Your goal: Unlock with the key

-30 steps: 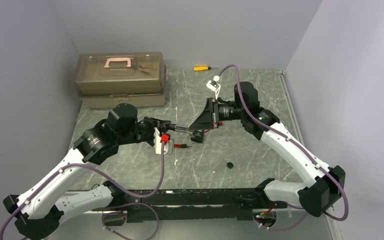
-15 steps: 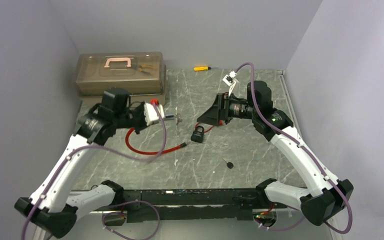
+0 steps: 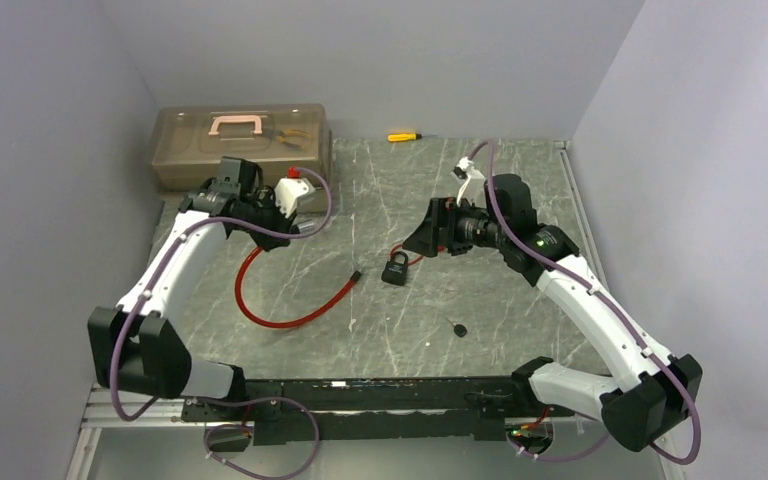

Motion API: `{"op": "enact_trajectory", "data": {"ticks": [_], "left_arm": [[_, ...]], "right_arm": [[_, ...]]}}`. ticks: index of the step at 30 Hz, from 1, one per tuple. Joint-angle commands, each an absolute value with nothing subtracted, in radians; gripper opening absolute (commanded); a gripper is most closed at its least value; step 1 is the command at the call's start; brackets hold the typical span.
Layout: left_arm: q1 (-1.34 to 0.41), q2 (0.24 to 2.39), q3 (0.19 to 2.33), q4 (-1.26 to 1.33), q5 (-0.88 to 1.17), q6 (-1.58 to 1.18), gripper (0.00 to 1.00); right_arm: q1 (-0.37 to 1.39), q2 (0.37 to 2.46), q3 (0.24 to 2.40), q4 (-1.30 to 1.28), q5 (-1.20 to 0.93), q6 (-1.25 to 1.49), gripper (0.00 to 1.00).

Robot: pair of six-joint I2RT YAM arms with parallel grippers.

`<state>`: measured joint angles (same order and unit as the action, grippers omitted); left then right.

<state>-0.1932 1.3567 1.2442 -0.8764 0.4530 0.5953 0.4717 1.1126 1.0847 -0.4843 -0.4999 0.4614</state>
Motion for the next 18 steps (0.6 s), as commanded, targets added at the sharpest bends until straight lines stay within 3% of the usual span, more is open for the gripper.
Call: {"op": "enact_trajectory", "data": {"ticks": [1,11,18], "left_arm": [[-0.163,1.402,1.171,-0.837,0.344,0.666,0.00],[-0.163,1.587,1.137,-0.736,0.160,0.799,0.06],[-0.169,1.711,1.196,-0.735,0.071,0.831,0.25]], "right_arm": [[0.469,1.122,1.050,-0.531,-0.362,0.442,0.83],[0.473,1.115,0.924,-0.577,-0.222,0.476,0.83],[0.474,1.133,0.813,-0.618,-0.127,0.521,0.83]]}}
